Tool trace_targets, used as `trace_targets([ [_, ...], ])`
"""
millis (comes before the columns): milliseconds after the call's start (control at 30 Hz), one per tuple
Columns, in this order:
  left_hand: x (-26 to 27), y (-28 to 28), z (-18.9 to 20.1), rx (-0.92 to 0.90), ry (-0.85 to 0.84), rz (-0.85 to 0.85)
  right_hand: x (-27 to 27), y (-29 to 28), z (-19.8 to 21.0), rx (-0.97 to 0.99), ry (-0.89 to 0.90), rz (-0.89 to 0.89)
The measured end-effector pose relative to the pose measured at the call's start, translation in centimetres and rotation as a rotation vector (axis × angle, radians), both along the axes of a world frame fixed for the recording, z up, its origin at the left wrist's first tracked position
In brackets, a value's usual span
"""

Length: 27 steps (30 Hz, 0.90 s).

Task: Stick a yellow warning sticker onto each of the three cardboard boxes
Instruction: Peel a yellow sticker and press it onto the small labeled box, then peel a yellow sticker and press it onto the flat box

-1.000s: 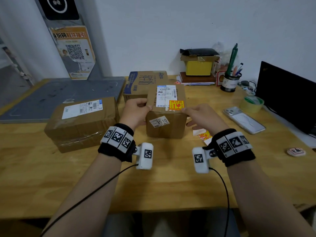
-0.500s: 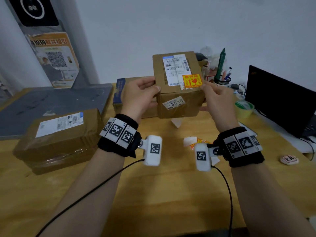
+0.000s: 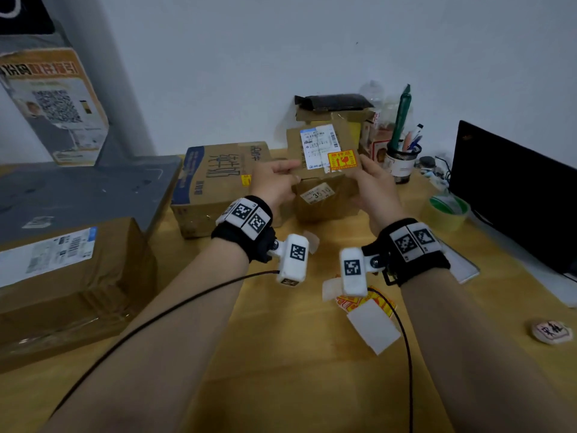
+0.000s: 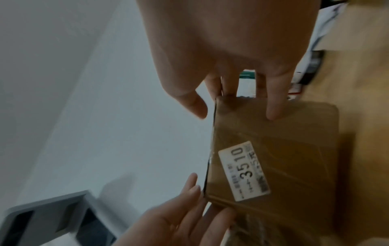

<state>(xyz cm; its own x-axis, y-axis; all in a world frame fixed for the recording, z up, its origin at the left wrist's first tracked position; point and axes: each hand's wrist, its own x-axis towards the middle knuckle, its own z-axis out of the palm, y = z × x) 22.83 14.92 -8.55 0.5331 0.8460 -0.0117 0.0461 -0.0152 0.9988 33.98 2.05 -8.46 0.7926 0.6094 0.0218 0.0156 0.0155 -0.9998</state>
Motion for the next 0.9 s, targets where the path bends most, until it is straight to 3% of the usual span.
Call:
trace_targets([
  [167, 0.5, -0.1, -1.5, -0.053, -0.017, -0.008, 0.9, 0.1, -1.8, -0.070, 0.083, 0.130],
  [367, -1.9, -1.7, -0.2, 0.070, -0.059, 0.074, -1.0, -0.2, -0.3, -0.258, -0.053, 0.049],
  [500, -5.7, -3.3, 1.2, 0.221, -0.065, 0.123, -4.2, -1.1, 1.2, -0.303, -0.157, 0.016],
  [767, -16.1, -5.8, 2.3, 0.413, -0.069, 0.269, -14.1, -2.5, 3.2, -0.351, -0.304, 0.277],
  [833, -18.7, -5.8, 2.0, 0.469, 0.022, 0.328, -16.5, -2.6, 3.3, -0.374, -0.339, 0.342],
  [900, -21.2, -5.5, 2.0, 0.563, 0.233, 0.426, -18.7, -2.6, 3.5, -0.402, -0.366, 0.392],
])
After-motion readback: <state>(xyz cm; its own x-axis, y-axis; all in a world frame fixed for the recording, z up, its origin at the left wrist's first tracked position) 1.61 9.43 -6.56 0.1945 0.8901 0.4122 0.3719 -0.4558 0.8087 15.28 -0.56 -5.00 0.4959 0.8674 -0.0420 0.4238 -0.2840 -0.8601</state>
